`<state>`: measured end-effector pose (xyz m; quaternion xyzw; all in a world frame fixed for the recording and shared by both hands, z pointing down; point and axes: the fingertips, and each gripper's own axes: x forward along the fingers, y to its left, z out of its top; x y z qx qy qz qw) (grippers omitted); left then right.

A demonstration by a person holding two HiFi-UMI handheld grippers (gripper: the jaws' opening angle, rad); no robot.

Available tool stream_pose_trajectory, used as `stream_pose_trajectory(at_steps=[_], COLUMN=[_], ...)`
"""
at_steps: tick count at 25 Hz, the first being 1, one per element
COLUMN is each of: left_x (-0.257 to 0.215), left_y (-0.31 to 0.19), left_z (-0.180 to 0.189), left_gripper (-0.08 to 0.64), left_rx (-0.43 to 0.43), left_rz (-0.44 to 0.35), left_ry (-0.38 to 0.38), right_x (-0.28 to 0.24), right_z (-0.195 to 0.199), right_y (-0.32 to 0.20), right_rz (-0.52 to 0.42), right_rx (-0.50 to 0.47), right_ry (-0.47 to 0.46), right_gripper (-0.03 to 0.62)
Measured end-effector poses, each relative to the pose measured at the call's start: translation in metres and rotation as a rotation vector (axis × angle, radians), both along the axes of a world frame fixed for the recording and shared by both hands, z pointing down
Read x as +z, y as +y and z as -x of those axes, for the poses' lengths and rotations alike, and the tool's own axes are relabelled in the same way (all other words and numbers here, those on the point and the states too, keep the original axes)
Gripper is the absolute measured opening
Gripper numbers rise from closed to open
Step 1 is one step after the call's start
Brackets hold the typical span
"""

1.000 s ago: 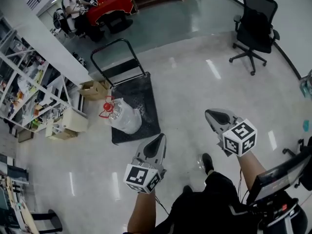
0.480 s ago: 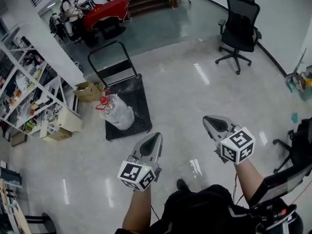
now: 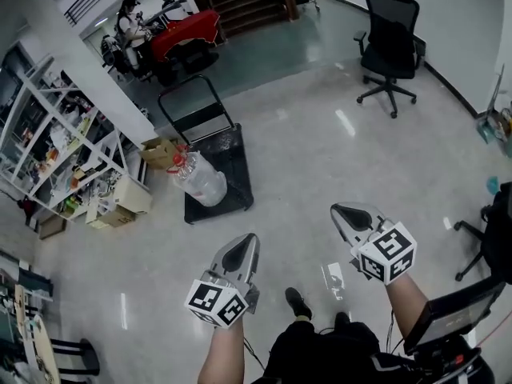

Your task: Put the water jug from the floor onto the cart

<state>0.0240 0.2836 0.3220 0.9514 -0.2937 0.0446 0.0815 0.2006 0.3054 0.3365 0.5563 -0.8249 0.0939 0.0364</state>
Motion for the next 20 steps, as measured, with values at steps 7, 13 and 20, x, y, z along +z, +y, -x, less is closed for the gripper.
stream_pose_trajectory(at_steps=[7, 13, 20], left_x=[-0.005, 0.002, 0.018], left_y=[0.088, 0.15, 0.242], left_z=[0.022, 0.068, 0.135], left_gripper=[-0.005, -0.005, -0.005], left_rx=[-0.009, 0.017, 0.133], left_rz=[0.007, -0.028, -0.027], left_ry=[-0.025, 0.02, 0.03], right_x=[-0.007, -0.006, -0.001], right_z=[0.027, 0.079, 0.149], right_y=[0.074, 0.139, 0.244], right_rz=[-0.001, -0.014, 0.024], right_rx=[-0.031, 0.005, 0.102], right_ry=[-0.004, 0.026, 0.024], right_gripper=[0.003, 0.003, 0.003])
